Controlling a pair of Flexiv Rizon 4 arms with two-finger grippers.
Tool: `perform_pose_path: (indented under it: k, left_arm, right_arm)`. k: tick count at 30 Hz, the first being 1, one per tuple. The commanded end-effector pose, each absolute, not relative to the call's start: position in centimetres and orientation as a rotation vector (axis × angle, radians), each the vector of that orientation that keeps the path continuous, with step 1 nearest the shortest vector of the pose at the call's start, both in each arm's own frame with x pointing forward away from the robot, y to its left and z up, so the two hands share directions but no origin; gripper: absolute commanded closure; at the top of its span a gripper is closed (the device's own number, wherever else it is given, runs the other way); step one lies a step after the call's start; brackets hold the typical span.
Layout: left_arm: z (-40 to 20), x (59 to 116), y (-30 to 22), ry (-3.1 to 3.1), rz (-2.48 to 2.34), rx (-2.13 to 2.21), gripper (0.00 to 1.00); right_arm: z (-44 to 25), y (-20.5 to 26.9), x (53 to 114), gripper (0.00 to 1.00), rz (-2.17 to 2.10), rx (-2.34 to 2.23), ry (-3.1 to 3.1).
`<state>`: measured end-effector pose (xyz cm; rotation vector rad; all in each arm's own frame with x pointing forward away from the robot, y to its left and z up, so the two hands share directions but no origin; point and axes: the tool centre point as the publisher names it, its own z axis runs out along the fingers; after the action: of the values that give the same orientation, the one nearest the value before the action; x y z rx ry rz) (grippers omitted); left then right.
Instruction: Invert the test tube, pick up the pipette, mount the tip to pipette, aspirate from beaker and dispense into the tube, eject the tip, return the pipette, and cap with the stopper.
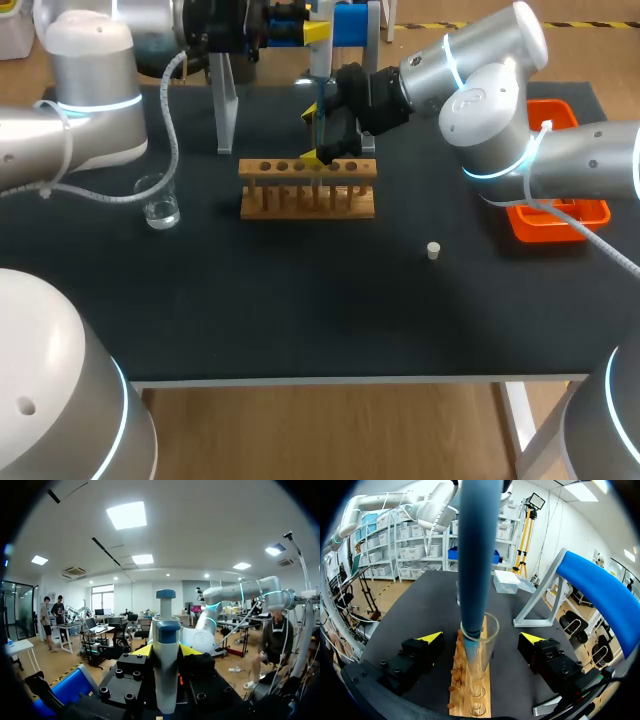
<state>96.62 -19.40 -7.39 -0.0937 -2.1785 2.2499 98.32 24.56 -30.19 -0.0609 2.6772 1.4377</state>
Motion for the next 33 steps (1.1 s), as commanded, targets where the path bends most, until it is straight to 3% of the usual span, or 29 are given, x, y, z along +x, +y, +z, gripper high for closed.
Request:
perform_pose_path:
  k: [1, 33]
  left_arm:
    - [-7.4, 96.9, -19.4, -2.174, 2.247, -0.100, 1.00]
    - [-7.4, 96.9, -19.4, -2.174, 2.247, -0.100, 1.00]
  right_arm:
    - [-30.0, 24.2, 98.3, 0.00, 1.438, -0.064, 2.681]
    - [-26.0, 16.3, 96.1, 0.00, 1.605, -0.001, 2.563]
